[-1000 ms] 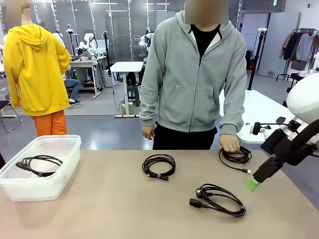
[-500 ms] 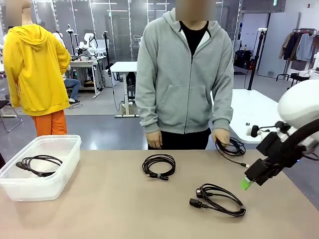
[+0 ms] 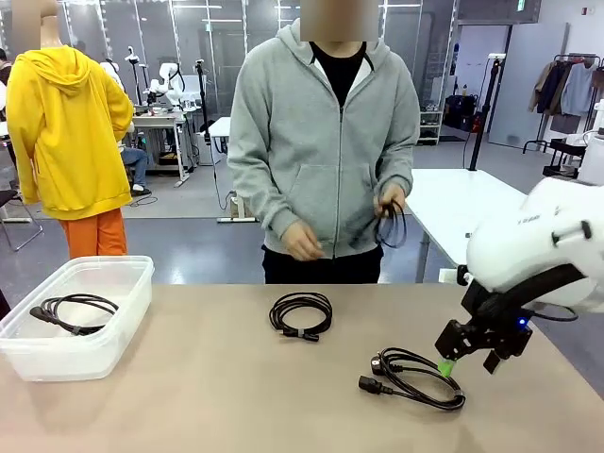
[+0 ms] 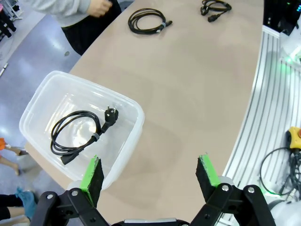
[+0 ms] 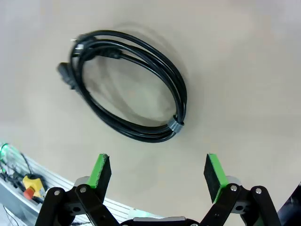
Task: Organize and store the cables.
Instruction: Place the Power Cable into the Organizing box.
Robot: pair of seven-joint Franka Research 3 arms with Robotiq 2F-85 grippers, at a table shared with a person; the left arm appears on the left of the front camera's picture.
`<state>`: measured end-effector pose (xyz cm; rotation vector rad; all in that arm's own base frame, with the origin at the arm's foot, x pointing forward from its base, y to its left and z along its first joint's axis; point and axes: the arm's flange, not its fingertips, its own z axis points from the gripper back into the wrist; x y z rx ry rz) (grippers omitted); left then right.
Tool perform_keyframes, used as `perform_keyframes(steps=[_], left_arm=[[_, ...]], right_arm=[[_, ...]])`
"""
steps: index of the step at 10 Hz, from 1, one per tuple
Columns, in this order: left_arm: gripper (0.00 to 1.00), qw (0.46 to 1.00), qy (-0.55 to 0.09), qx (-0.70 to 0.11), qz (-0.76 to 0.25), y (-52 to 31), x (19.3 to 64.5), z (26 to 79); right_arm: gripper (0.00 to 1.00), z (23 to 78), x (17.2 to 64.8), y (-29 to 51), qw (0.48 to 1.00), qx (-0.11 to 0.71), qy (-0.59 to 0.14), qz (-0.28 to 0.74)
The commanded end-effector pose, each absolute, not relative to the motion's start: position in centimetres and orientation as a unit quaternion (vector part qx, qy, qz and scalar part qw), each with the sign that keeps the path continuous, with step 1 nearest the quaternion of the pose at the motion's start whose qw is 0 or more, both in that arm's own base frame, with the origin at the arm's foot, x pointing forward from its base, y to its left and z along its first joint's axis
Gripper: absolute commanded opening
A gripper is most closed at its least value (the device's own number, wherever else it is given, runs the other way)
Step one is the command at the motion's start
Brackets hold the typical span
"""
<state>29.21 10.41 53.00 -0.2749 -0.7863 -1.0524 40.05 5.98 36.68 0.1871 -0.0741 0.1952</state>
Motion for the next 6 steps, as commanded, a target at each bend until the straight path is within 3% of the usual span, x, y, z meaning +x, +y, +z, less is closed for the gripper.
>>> perform_keyframes(steps=[1,6], left_arm=[[1.00,0.787,-0.364,-0.130,-0.482,10.4,29.2,53.0],[1.00,0.787,-0.364,-0.130,-0.482,10.4,29.2,53.0]], right_arm=[[1.00,34.9,39.0,7.3,0.997,0.038,-0.030,0.052],[1.00,33.6,39.1,7.7,0.999,0.011,-0.043,0.016]])
